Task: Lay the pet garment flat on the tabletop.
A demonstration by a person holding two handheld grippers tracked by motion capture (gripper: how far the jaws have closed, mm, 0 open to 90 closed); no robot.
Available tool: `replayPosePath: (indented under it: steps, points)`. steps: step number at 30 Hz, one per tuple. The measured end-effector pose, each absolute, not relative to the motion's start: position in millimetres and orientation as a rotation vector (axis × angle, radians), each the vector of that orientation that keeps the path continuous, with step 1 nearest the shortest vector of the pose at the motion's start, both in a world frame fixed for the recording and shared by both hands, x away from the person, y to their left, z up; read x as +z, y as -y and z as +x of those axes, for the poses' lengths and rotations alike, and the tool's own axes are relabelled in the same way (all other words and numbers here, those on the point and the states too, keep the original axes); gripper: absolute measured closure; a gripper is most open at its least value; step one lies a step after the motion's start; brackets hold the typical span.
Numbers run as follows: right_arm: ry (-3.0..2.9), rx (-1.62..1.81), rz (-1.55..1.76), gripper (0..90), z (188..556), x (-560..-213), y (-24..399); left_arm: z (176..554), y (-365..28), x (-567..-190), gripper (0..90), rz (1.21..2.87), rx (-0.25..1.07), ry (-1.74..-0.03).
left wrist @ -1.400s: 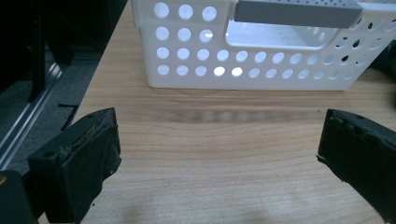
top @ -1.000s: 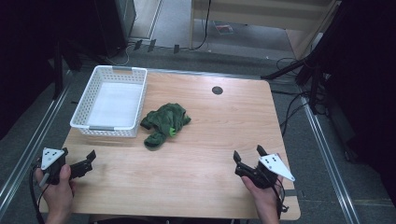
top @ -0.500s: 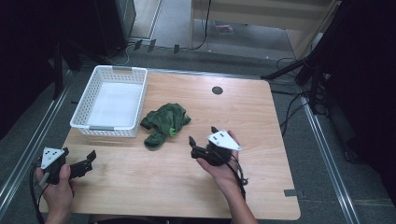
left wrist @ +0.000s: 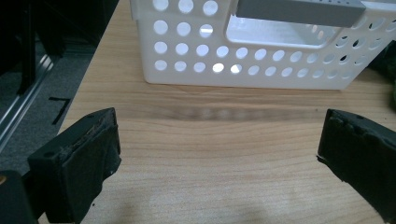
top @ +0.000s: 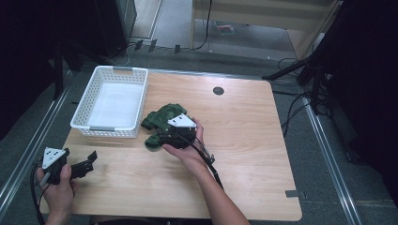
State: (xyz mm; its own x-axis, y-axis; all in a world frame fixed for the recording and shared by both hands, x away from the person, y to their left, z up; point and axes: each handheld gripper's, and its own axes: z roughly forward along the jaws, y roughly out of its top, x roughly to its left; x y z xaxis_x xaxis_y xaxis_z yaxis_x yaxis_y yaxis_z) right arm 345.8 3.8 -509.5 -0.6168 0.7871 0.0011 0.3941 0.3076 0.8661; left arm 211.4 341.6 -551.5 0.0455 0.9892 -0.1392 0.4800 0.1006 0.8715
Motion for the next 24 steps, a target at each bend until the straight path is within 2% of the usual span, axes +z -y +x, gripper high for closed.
replayPosePath:
  steps: [7,9,11,12,14,16,19,24]
  points:
    - [-2.218,1.073,1.104,13.9,372.7,-537.0,-32.0,211.2,-342.1,-551.4,0.0,1.497,0.773,-1.550]
    - [-2.223,1.054,1.096,16.6,376.0,-543.2,-35.2,211.4,-342.1,-551.5,0.0,1.500,0.773,-1.548]
    - [-2.187,1.024,1.061,36.5,375.6,-546.5,-37.2,211.6,-341.8,-551.5,0.0,1.501,0.773,-1.547]
    - [-2.176,0.998,1.045,43.2,375.7,-548.4,-38.6,211.8,-341.7,-551.5,0.0,1.502,0.772,-1.547]
    - [-2.155,0.946,1.031,65.3,375.3,-549.4,-41.6,211.8,-341.5,-551.5,0.0,1.502,0.773,-1.547]
    - [-2.160,0.964,1.023,78.6,374.7,-545.7,-40.7,211.7,-341.6,-551.5,0.0,1.502,0.773,-1.548]
    - [-2.180,1.031,1.048,85.4,374.7,-538.2,-32.0,211.6,-341.5,-551.5,0.0,1.499,0.778,-1.548]
    - [-2.122,1.129,1.060,86.0,362.4,-514.2,-10.8,210.2,-337.6,-550.9,0.0,1.519,0.824,-1.538]
